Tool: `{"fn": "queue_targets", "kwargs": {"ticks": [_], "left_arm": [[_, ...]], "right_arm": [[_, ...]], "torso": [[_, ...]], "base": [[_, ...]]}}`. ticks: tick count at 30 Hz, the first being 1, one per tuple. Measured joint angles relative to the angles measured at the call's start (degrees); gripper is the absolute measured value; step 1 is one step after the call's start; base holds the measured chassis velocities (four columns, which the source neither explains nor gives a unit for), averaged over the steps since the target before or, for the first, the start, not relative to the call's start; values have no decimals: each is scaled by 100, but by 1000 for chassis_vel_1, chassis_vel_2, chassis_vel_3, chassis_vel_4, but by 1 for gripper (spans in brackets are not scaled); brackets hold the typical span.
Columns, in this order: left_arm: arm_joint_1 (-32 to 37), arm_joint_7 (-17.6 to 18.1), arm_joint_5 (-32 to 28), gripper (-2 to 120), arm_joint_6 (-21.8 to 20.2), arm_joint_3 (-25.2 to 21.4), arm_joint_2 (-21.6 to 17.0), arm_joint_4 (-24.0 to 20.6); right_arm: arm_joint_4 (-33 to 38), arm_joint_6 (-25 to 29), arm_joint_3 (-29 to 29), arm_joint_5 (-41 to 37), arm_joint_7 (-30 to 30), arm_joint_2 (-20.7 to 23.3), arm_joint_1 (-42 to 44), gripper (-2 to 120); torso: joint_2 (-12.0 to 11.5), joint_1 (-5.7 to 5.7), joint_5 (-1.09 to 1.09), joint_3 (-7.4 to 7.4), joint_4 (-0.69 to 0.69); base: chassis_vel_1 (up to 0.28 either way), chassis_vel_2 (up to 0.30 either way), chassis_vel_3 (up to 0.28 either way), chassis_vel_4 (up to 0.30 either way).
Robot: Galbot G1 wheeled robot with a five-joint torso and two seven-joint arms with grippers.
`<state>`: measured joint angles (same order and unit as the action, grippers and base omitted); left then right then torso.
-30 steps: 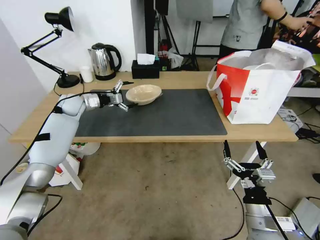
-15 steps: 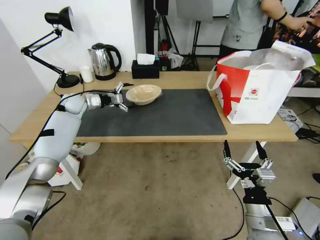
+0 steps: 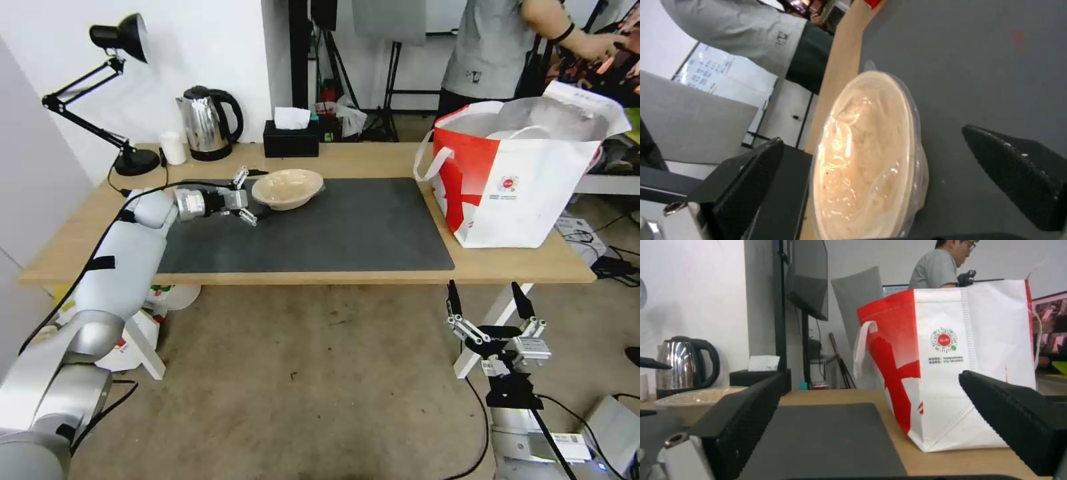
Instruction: Pick up the trash from the table and place it into the takeout bag.
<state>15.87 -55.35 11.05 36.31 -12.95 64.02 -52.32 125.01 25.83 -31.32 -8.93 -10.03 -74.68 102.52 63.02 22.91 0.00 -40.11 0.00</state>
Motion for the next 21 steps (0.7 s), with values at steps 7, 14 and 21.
{"fn": "queue_targets", "kwargs": {"ticks": [7,14,21], "left_arm": [[-182,-93,198,100,-16,68,55,162],[-250,-118,364,100,-26,64,125,346],[-325,-117,491,100,-19,23,194,519]], "right_arm": [[0,0,0,0,0,0,0,100],[0,0,0,0,0,0,0,100],[0,0,0,0,0,0,0,100]], "torso": [[0,1,0,0,-1],[0,1,0,0,0],[0,1,0,0,0]], "base": [[0,0,0,0],[0,0,0,0],[0,0,0,0]]}}
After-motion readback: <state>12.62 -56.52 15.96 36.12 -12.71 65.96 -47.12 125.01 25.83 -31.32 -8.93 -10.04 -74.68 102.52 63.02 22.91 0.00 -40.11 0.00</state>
